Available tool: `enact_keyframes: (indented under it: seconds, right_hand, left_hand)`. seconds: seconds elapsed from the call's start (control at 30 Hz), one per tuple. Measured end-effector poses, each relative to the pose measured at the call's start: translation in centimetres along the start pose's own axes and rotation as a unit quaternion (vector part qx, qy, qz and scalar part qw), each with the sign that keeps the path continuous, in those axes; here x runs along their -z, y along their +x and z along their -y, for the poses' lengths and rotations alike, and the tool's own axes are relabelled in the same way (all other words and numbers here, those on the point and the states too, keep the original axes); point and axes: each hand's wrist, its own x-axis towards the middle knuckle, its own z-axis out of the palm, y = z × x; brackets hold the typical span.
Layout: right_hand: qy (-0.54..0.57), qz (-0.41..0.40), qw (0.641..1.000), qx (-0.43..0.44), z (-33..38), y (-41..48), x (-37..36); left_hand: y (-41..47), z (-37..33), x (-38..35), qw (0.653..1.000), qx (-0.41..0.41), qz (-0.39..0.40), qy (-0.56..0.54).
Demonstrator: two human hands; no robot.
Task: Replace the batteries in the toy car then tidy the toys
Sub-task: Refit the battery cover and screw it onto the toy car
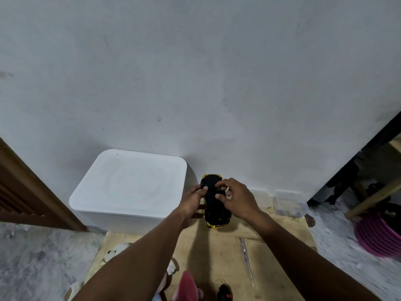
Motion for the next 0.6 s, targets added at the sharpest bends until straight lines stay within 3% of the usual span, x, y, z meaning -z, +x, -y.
enact_keyframes:
  seconds: [0.13, 0.37, 0.6]
  right_hand:
    - [0.004, -0.013, 1.000, -0.013, -0.23, -0.15, -0.15]
    - [0.116, -0.015, 0.991, -0.064, -0.34, 0.14, -0.24]
    - [0.118, -0.051, 0.990, -0.051, -0.53, 0.57, -0.52]
  left_hand:
    - [-0.11, -0.15, -0.03, 1.000, -0.001, 0.004, -0.010]
    - [0.02, -0.29, -0.12, 1.000, -0.002, 0.013, -0.003]
    - [0.12, -0.24, 0.03, 1.000, -0.002, 0.018, 0.002]
